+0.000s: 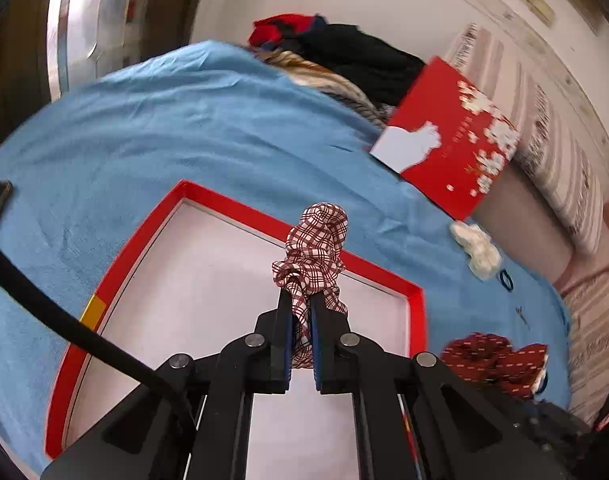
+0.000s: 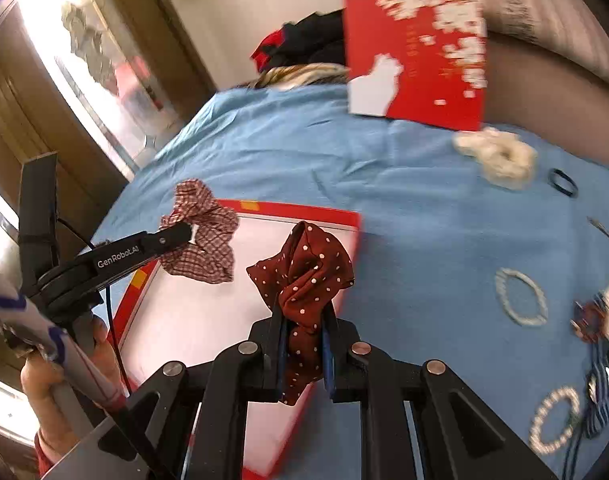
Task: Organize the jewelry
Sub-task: 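Carry both scrunchies into the red-rimmed tray and open both grippers, then move both open grippers back over the remaining accessories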
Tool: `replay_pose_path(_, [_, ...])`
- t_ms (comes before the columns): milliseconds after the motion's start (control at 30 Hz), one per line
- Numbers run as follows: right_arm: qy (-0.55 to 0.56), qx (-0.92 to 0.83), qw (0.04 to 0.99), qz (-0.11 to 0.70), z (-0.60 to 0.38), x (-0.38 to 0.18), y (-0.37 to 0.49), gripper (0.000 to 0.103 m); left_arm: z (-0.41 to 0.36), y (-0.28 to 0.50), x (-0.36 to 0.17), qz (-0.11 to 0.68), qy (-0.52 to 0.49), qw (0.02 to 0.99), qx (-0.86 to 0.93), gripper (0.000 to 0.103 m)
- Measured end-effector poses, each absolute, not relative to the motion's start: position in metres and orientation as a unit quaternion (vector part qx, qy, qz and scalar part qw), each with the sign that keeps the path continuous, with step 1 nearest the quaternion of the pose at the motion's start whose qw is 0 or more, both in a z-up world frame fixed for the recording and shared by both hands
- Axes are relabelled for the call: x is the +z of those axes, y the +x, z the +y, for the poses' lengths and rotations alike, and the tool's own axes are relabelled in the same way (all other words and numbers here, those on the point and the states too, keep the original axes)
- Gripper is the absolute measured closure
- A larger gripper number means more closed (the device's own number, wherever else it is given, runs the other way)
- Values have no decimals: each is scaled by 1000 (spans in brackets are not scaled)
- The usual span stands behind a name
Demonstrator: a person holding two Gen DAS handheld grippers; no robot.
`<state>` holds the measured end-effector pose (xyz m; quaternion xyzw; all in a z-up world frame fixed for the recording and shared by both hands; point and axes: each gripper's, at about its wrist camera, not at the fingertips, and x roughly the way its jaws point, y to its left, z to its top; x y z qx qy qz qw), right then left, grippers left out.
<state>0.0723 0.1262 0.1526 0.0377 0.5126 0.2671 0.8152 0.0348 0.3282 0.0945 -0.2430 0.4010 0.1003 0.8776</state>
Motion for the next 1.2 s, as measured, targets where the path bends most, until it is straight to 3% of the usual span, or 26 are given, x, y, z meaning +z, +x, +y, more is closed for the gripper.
replay_pose_path(467, [-22,239,805,542,200,99,121,85,377,42,66,424,-262,847,185,95])
replay_pose_path(533, [-35,222,812,539,201,95,124,78,378,40,68,422,-266,846,189,93])
replay_pose_path(567, [-37,217,812,540,201,94,125,68,379,39,70,420,-268,846,189,92])
replay_pose_path(733, [-34,214,822,527,191,107,120,46,376,27,89,398,-271,855,195,74])
replay_pose_path(1000, [-33,190,845,498,139,155,95,45,347,1,119,370,-265,874,168,73])
replay_pose_path(1200, [-58,143,866,476,58,185,55,43,293,-8,128,371,-253,888,94,67])
